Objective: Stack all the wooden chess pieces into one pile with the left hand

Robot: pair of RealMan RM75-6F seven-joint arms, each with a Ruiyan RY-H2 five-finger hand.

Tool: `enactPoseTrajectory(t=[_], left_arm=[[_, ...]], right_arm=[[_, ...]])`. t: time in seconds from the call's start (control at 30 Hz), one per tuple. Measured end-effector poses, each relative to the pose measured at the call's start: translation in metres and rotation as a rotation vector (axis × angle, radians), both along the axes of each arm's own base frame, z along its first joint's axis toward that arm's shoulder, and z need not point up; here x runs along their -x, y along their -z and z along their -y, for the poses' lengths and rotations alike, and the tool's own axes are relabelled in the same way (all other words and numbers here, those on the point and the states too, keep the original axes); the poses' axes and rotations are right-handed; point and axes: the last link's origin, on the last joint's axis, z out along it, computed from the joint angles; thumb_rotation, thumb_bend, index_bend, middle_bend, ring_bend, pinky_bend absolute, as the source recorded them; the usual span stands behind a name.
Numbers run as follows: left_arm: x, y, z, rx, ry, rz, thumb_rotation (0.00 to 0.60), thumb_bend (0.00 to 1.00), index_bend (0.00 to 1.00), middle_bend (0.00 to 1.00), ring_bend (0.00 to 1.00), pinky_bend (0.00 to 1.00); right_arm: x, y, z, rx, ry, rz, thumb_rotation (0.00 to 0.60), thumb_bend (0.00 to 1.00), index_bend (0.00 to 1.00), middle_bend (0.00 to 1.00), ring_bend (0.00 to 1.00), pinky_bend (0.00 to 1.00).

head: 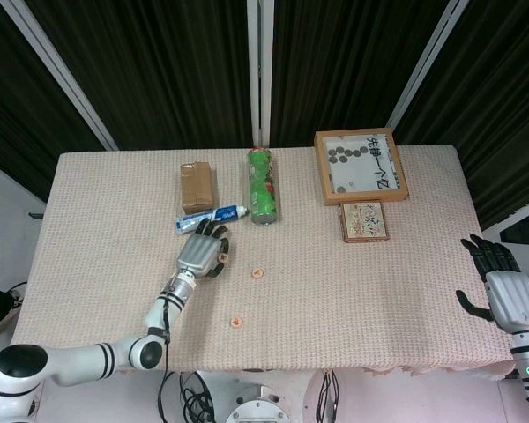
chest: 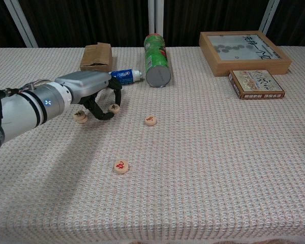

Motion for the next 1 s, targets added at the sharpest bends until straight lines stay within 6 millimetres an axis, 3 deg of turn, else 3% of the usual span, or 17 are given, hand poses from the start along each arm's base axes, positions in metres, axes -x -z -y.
enactPoseTrajectory(t=[0.47, 0.73, 1.0], left_arm=[[-0.005, -0.010, 0.006, -0.036, 0.019, 0.025, 0.600, 0.31, 0.48, 0.15, 0.00, 0.00], [-0.009, -0.030, 0.019, -0.052, 0.034, 0.023, 0.600, 0.31, 0.48, 0.16, 0.00, 0.00], [0.007, -0.056, 0.036, -0.019, -0.053, -0.036, 0.600, 0.31, 0.48, 0.16, 0.00, 0.00]], right_arm=[[0.000, 0.002, 0.000, -0.012, 0.001, -0.005, 0.600, 0.28, 0.00, 0.00, 0.00, 0.00], [-0.001, 0.003, 0.000, -0.016, -0.002, -0.008, 0.600, 0.28, 0.00, 0.00, 0.00, 0.00], [-0.002, 0.003, 0.000, -0.016, -0.005, -0.006, 0.600, 0.28, 0.00, 0.00, 0.00, 0.00]])
